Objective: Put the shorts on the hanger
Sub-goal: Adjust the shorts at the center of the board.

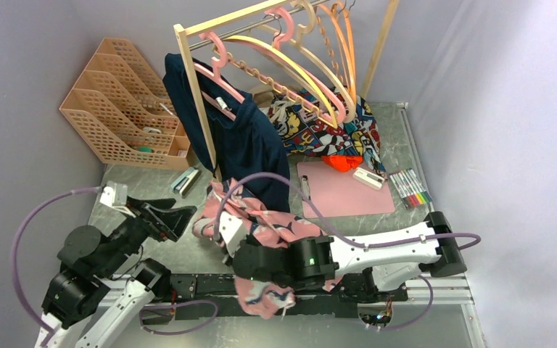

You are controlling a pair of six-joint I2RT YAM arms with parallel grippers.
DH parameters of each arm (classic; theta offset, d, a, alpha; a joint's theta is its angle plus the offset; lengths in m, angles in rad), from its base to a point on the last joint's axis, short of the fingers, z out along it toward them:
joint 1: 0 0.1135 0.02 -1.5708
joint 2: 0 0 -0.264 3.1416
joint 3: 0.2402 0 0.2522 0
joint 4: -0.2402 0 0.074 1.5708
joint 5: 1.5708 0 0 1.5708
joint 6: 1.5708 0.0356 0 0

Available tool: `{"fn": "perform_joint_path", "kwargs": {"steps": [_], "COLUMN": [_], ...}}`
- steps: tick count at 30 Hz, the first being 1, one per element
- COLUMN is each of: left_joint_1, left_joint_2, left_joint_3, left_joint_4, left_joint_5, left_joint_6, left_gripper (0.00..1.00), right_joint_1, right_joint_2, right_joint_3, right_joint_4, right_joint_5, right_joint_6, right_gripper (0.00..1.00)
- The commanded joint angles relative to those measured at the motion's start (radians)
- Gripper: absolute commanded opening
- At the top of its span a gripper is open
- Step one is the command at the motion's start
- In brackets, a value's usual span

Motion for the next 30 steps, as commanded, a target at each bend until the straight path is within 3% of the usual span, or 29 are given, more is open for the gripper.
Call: {"fn": "perform_joint_path", "kwargs": {"steps": [1,5,7,9,10,12,20,26,30], "left_joint_1": [-0.003,-0.003,-0.003,-0.003,-0.003,-0.003,-0.003,-0.003,-0.003], "left_joint_2": [-0.026,-0.023,-0.013,-0.007,-0.007,-0.010,-0.054,-0.028,-0.018], "left_joint_3": [0.091,0.159,0.182,0.197,0.201,0.197,0.121,0.065,0.019], "left_joint_4": [0.044,0.059,0.043,0.017,0.006,-0.011,0.012,0.043,0.076], "left_joint_5": [-0.041,-0.084,-0.097,-0.101,-0.101,-0.107,-0.117,-0.096,-0.085], "left_joint_6": [0.032,0.056,0.063,0.064,0.065,0.062,0.055,0.051,0.036], "left_gripper": [0.92,0.92,0.92,0.92,0.92,0.92,0.92,0.92,0.92], "right_joint_1": [-0.089,-0.241,-0.293,-0.298,-0.297,-0.296,-0.230,0.003,0.052], "right_joint_2": [0.007,0.078,0.148,0.185,0.181,0.133,-0.095,-0.158,-0.109], "right_joint_3": [0.146,0.205,0.257,0.265,0.245,0.182,-0.067,-0.225,-0.281], "right_joint_4": [0.212,0.300,0.236,0.195,0.195,0.219,0.207,0.146,0.178], "right_joint_5": [-0.008,-0.099,-0.144,-0.151,-0.161,-0.193,-0.325,-0.204,-0.185], "right_joint_6": [-0.076,-0.015,0.023,0.026,0.024,-0.002,-0.110,-0.069,-0.021], "right_gripper": [0.00,0.00,0.22,0.53,0.63,0.73,0.72,0.67,0.66]}}
